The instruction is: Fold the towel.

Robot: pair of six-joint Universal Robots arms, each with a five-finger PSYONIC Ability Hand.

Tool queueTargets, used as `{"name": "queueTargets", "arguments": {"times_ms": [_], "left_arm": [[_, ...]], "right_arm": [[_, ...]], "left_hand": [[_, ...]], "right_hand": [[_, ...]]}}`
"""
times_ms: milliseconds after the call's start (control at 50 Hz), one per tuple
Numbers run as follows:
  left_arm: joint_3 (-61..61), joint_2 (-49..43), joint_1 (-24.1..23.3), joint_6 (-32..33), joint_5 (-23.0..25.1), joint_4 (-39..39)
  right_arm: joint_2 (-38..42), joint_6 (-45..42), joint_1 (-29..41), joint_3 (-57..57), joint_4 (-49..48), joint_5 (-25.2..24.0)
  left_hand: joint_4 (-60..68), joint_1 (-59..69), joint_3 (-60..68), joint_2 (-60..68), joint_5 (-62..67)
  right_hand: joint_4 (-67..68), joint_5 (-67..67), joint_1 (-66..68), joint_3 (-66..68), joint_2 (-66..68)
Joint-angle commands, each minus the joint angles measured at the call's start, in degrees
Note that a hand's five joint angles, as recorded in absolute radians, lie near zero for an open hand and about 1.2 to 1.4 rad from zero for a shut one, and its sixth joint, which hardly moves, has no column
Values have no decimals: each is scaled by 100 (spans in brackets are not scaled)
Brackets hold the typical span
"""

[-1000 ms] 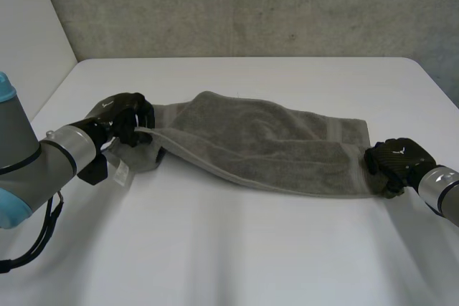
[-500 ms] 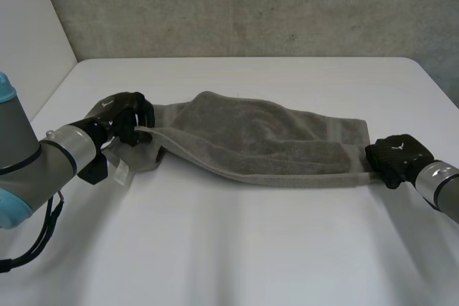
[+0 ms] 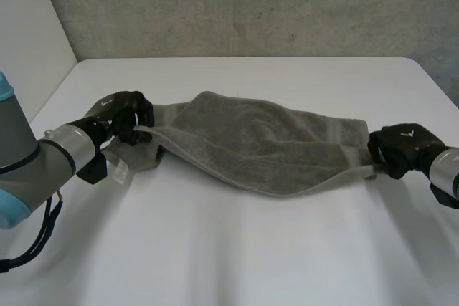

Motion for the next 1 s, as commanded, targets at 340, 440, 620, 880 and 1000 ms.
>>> {"name": "queueTargets", "arguments": {"times_ms": [340,440,620,880,1000], "left_arm": [[970,-634,13,516,-103,6],[1569,-1137,-13,657,-156,-55],[2281,-1831,-40,675,-560,-301],[2246,-1796,-40,675,-560,-319],[2202,-1761,-75,666,-569,-345]], "right_arm": [[606,865,554,-1811,379,215],[1267,866,870,-2524,397,497],[2224,804,1028,-3420,888,700],[2260,417,1011,-3474,1531,585],[2207,373,1011,-3474,1601,620]], "left_hand": [[207,363,75,188,149],[207,363,75,188,149],[207,363,75,188,149],[207,363,75,188,149],[207,363,75,188,149]], "right_hand": [[329,310,385,302,395],[329,310,385,302,395],[-431,-450,-375,-458,-365],[-3449,-3468,-3393,-3477,-3384],[-5161,-5180,-5106,-5189,-5096]]}}
